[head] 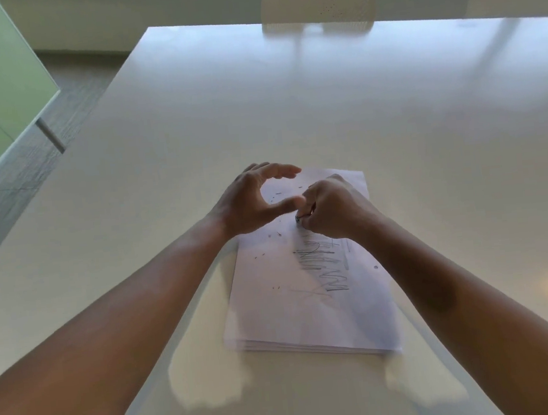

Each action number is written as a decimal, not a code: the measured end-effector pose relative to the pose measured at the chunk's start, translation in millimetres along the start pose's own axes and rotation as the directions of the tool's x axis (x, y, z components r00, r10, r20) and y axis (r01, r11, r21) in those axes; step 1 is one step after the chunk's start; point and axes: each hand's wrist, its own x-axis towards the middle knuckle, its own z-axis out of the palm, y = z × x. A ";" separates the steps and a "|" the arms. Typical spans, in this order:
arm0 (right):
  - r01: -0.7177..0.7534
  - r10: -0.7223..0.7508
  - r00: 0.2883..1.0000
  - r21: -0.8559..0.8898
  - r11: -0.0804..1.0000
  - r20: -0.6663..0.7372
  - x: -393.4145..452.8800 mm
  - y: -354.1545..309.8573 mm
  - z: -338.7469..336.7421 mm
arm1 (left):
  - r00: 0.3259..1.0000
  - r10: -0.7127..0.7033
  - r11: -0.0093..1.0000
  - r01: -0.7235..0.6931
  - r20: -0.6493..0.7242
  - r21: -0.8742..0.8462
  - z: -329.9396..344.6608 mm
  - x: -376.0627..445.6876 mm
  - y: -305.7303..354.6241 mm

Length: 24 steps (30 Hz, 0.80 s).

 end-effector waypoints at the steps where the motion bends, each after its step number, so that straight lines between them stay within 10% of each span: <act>1: 0.007 -0.007 1.000 -0.006 1.000 0.004 -0.1 0.2 -0.4 | 0.999 0.001 1.000 -0.002 0.034 0.023 -3.4 -4.0 0.9; 24: 0.098 -0.104 0.994 -0.118 0.988 -0.042 0.5 -3.7 3.7 | 0.954 -0.109 0.905 -0.022 0.281 0.425 14.4 -48.9 11.0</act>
